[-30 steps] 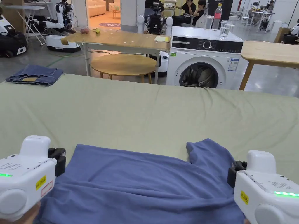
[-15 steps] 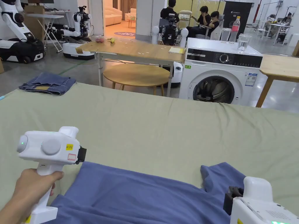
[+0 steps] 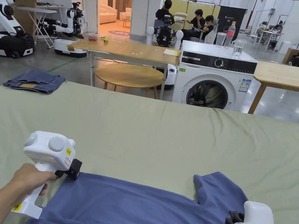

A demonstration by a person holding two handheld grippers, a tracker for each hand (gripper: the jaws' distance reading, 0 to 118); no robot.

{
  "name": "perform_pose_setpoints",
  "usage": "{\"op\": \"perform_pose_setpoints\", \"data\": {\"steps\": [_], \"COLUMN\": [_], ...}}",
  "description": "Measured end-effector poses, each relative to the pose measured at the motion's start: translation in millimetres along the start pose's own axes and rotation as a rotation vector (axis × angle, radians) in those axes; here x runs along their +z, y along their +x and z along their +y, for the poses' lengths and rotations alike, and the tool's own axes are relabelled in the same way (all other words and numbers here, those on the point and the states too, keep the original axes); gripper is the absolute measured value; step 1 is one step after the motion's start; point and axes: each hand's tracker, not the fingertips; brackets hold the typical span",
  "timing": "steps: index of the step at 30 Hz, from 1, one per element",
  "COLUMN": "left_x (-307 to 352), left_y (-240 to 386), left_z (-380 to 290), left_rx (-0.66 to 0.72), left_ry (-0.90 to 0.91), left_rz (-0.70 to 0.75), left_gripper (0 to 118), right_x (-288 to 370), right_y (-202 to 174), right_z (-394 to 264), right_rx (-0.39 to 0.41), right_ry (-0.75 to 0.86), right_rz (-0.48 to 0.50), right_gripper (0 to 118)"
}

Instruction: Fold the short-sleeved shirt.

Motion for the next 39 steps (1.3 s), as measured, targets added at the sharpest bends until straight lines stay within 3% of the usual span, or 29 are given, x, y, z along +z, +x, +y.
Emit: {"op": "perform_pose_setpoints", "data": {"steps": [1,5,10,16,17,18,19,20,24,28,30,31,32,34,39], "left_x": [0.2,5.1,34.4,74.9,81.3,86.7,89.0,93.0,98.3,95.5,93.7,92.9,92.4,92.5,100.2], "left_y": [6.1,20.0,7.5,-3.7,-4.6,-5.8,-7.5,-9.0,-14.1,-13.6,-13.5,-11.9,-12.1,-12.4,-14.7], "left_z": [-2.4,-9.4,-21.8,-42.4,-46.3,-49.8,-51.7,-54.4,-61.4,-67.1,-68.7,-69.8,-70.2,-71.2,-74.8], "left_rx": [-0.012,-0.104,-0.07,-0.031,-0.025,-0.022,-0.014,-0.01,0.01,0.022,0.022,0.024,0.024,0.026,0.036], "left_ry": [0.015,0.029,0.132,0.234,0.25,0.26,0.267,0.272,0.284,0.275,0.27,0.266,0.262,0.261,0.274], "left_rz": [0.012,0.021,-0.027,-0.082,-0.087,-0.093,-0.095,-0.097,-0.099,-0.096,-0.094,-0.093,-0.094,-0.092,-0.1], "left_gripper": [23,0,0,0,0,0,0,0,0,0,0,0,0,0,0], "right_x": [-0.2,-3.6,-11.8,-68.9,-82.2,-97.4,-109.6,-122.8,-166.5,-196.4,-204.4,-201.6,-197.4,-190.6,-154.9], "right_y": [1.4,9.6,29.2,61.1,66.9,72.9,75.9,79.0,87.4,92.2,94.8,94.8,95.8,100.3,102.4], "right_z": [-0.4,4.1,33.6,83.0,89.8,96.4,100.6,104.8,110.6,97.3,90.2,88.4,91.6,92.9,98.7], "right_rx": [-0.004,-0.024,-0.036,-0.032,-0.037,-0.042,-0.037,-0.027,0.012,-0.033,-0.034,-0.027,-0.026,-0.035,-0.01], "right_ry": [-0.003,-0.026,-0.062,-0.206,-0.231,-0.272,-0.303,-0.338,-0.443,-0.554,-0.568,-0.545,-0.513,-0.486,-0.398], "right_rz": [-0.002,-0.004,0.001,0.002,-0.003,-0.003,-0.026,-0.032,-0.03,0.016,0.033,0.018,0.015,0.046,0.044], "right_gripper": [0,0,0,0,7,20,40,50,52,49,38,21,21,0,0]}}
